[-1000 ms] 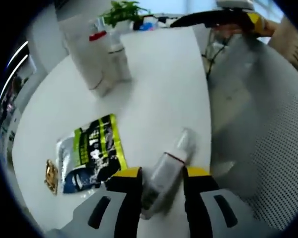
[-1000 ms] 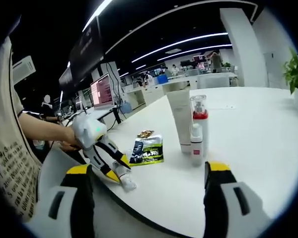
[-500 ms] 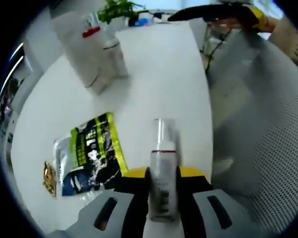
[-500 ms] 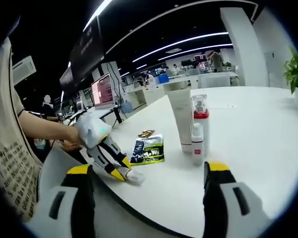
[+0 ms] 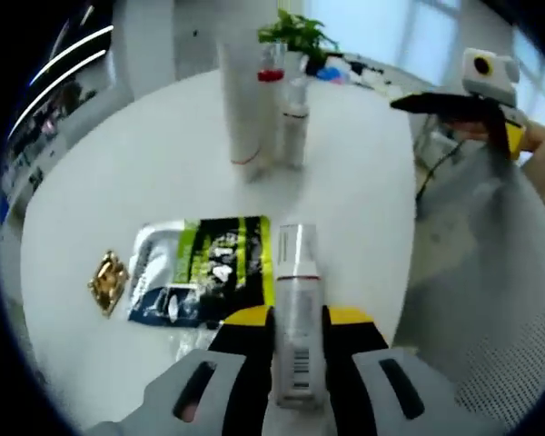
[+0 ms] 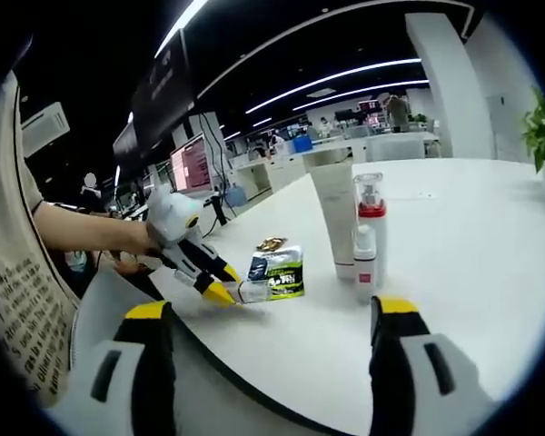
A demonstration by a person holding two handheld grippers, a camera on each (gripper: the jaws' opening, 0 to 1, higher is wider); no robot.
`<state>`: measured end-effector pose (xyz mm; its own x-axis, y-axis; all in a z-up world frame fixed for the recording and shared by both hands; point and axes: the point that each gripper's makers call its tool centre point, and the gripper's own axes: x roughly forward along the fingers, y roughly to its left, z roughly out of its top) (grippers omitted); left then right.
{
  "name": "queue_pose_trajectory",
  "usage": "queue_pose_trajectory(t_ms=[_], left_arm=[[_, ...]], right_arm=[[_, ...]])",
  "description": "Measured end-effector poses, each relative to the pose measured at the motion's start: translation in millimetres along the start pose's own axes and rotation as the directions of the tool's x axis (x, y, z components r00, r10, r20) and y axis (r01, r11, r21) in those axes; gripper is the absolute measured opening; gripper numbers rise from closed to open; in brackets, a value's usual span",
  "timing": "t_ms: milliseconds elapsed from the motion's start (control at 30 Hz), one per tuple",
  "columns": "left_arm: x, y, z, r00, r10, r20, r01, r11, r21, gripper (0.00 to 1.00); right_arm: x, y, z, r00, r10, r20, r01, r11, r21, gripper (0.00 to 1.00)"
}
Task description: Arrange the skincare products in the storage area until every visible bottle or jar stands upright without overlapping.
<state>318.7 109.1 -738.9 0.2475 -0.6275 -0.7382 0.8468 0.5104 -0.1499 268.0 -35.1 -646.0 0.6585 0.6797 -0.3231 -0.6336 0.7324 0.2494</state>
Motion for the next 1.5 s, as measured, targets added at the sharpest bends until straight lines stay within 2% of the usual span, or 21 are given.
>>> queue_pose_trajectory(t_ms=[100,200,400,500,667,733,767,800,867,933,967,1033,1067,1167,1233,1267,1300,1367,1433,1467,1500], left_arm=[[-6.0,-2.6,10.5,0.997,-0.003,0.071,0.009,0.996,-0.085,0.17],[-14.6,-8.4,29.2,0.987,-0.009,0.160,0.034,0.988,-0.153,0.17],[-33.2,-25.1,63.1,0.950,-0.028,0.311,0.101,0.970,-0.221,0.17],[-43.7,-36.2,78.4,0.919,-0.048,0.390,0.160,0.952,-0.260,0.17],[-54.8,-43.7,88.7,0.873,-0.038,0.487,0.232,0.910,-0.345,0.17],[-58.9,-48.1,91.0,0.851,-0.037,0.524,0.265,0.892,-0.367,0.17],[-59.7,-48.9,91.5,0.847,-0.038,0.531,0.272,0.888,-0.371,0.17],[-63.5,-51.9,92.7,0.833,-0.034,0.552,0.291,0.876,-0.386,0.17],[-67.7,-55.0,94.6,0.820,-0.031,0.571,0.305,0.869,-0.389,0.17],[-76.0,-60.6,101.7,0.790,-0.031,0.612,0.338,0.855,-0.393,0.17],[-77.6,-61.7,103.2,0.784,-0.033,0.620,0.345,0.854,-0.390,0.17],[-85.2,-69.8,110.9,0.752,-0.054,0.657,0.386,0.844,-0.372,0.17],[-88.9,-75.7,115.0,0.734,-0.077,0.675,0.412,0.840,-0.353,0.17],[-103.6,-96.8,129.1,0.660,-0.148,0.737,0.504,0.814,-0.289,0.17],[-110.7,-106.9,135.4,0.627,-0.175,0.759,0.532,0.807,-0.254,0.17],[-112.7,-109.9,137.2,0.618,-0.181,0.765,0.540,0.805,-0.246,0.17],[-116.3,-115.2,140.0,0.601,-0.197,0.775,0.561,0.794,-0.233,0.17],[-120.8,-121.5,143.3,0.577,-0.218,0.787,0.585,0.783,-0.212,0.17],[-126.9,-129.1,147.2,0.545,-0.245,0.802,0.612,0.770,-0.181,0.17],[-129.1,-133.0,148.2,0.531,-0.264,0.805,0.624,0.765,-0.161,0.17],[-130.3,-136.4,148.6,0.523,-0.279,0.805,0.633,0.760,-0.149,0.17]], right_arm=[[0.0,1.3,0.4,1.000,0.008,0.003,-0.008,1.000,0.002,0.89],[-0.1,1.7,0.3,1.000,0.013,0.004,-0.013,1.000,0.003,0.89],[-0.5,4.4,0.5,1.000,0.028,0.007,-0.028,1.000,0.007,0.88],[-0.7,6.4,0.6,0.999,0.037,0.008,-0.037,0.999,0.009,0.88],[-0.7,10.7,2.3,0.998,0.063,0.016,-0.063,0.998,0.028,0.87],[-1.8,13.8,10.4,0.995,0.084,0.061,-0.089,0.992,0.094,0.87],[-2.2,14.2,12.5,0.993,0.089,0.072,-0.096,0.990,0.104,0.87],[-4.3,15.5,23.3,0.987,0.101,0.124,-0.120,0.980,0.161,0.87],[-5.4,18.0,30.2,0.983,0.112,0.149,-0.137,0.975,0.173,0.87],[-4.8,24.2,32.6,0.980,0.134,0.144,-0.157,0.975,0.160,0.85],[-4.0,30.6,37.5,0.975,0.157,0.158,-0.183,0.969,0.163,0.84],[-3.4,44.3,51.8,0.955,0.210,0.208,-0.251,0.948,0.196,0.82],[-3.4,47.9,57.2,0.948,0.223,0.226,-0.270,0.941,0.205,0.80],[-4.7,58.1,78.3,0.916,0.267,0.299,-0.343,0.908,0.239,0.73],[-6.1,60.9,93.3,0.892,0.272,0.362,-0.380,0.884,0.272,0.71],[-6.9,61.7,98.0,0.883,0.271,0.382,-0.391,0.876,0.282,0.70],[-7.9,63.1,103.0,0.873,0.274,0.404,-0.405,0.868,0.288,0.69],[-8.7,65.8,105.6,0.865,0.285,0.412,-0.423,0.858,0.293,0.67],[-9.3,68.8,107.6,0.858,0.301,0.416,-0.440,0.849,0.293,0.64],[-10.2,71.1,110.4,0.850,0.310,0.425,-0.459,0.833,0.309,0.63],[-12.7,73.9,116.7,0.831,0.323,0.452,-0.495,0.800,0.338,0.61]])
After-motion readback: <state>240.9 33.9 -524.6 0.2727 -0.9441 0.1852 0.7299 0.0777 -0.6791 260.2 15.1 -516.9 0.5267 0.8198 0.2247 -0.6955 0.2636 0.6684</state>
